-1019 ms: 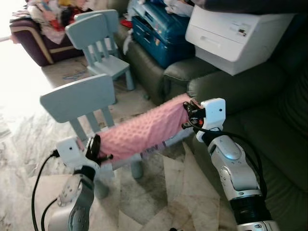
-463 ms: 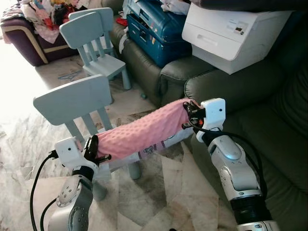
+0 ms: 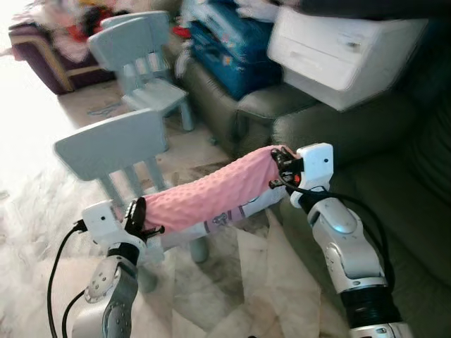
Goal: Move the pillow to the sofa
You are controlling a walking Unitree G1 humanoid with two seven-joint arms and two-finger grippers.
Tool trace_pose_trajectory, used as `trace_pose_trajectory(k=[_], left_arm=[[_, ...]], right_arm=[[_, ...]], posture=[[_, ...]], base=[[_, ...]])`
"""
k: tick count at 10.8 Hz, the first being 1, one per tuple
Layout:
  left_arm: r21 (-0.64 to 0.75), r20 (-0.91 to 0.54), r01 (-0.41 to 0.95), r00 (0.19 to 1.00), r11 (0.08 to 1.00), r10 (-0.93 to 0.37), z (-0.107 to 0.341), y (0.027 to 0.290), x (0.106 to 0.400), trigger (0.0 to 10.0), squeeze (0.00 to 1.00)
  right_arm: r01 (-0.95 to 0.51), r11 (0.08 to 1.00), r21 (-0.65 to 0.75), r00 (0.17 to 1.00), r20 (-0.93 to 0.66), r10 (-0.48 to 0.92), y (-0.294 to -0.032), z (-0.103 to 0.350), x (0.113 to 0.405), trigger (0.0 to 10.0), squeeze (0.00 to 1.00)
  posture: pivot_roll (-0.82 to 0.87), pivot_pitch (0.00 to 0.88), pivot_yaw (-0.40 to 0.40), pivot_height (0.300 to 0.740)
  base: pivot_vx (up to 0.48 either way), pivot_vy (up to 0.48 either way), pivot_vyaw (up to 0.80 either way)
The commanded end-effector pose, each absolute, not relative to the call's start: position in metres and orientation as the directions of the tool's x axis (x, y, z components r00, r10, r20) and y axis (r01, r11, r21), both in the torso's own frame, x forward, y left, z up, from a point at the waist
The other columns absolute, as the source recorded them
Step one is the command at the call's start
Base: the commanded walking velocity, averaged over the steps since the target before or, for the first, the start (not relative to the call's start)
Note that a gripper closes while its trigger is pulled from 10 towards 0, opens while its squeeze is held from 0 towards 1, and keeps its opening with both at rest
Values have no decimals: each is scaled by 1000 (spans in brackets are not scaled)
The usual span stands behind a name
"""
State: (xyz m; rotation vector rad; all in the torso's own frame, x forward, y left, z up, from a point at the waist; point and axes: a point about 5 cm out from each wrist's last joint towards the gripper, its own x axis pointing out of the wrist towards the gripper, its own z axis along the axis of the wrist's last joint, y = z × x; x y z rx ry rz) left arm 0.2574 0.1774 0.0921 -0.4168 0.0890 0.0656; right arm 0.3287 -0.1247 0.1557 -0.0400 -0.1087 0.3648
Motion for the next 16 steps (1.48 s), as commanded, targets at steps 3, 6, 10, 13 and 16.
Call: trace_pose_trajectory(k=[3,6,10,13,16], left_arm=[[-408,-95,-97,994,908,63,92,180,255,10000,0],[-414,-91,-93,994,906,60,91,180,255,10000,0],[-423,-100,-95,993,901,58,91,178,255,10000,0],[-434,-103,-91,993,896,51,90,175,254,10000,0],[-421,-89,-64,996,905,28,91,175,254,10000,0]], right_arm=[[-353,933,-65,926,120,358,-126,163,329,10000,0],[-353,933,-68,926,120,359,-127,164,329,10000,0],[-355,932,-68,925,118,361,-126,164,329,10000,0],[-357,932,-69,924,119,363,-126,164,328,10000,0],[-357,932,-70,924,121,363,-126,164,328,10000,0]], posture=[[-219,100,43,740],[-221,103,42,740],[-220,105,42,740],[-218,102,42,740],[-221,100,46,740]], base=[[90,0,-800],[294,0,-800],[147,0,-800],[0,0,-800],[123,0,-800]])
